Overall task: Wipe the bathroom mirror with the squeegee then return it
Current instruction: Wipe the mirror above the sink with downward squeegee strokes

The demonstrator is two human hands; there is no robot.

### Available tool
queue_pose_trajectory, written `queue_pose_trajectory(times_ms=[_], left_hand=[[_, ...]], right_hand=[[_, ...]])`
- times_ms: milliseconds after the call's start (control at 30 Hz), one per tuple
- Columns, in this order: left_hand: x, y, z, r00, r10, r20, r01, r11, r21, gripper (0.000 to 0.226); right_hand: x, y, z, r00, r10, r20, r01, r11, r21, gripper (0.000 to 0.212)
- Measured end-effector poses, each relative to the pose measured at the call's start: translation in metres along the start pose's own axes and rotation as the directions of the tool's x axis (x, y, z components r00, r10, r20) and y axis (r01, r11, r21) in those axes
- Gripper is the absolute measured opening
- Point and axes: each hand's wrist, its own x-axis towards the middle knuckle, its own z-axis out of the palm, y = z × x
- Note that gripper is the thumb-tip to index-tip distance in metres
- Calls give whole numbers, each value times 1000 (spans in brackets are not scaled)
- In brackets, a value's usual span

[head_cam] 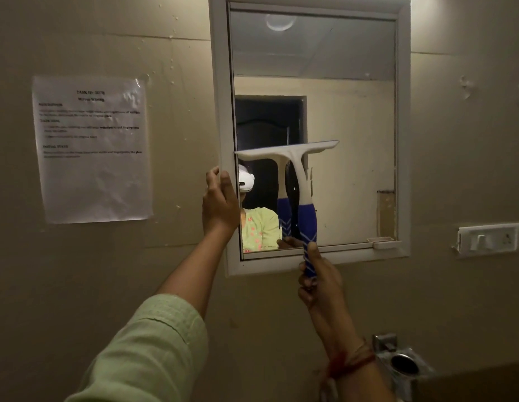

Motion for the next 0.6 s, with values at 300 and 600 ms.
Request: queue_pose_trajectory(times_ms=[300, 600], left_hand=[[1, -2, 1, 1000, 9, -14, -9, 1000, -6, 45], [1, -2, 1, 1000, 18, -25, -19, 1000, -14, 45]], right_hand=[[-19, 46, -7, 992, 125, -29, -124, 992, 40, 38], [-5, 13, 7, 1000, 23, -5, -23, 999, 48, 38]])
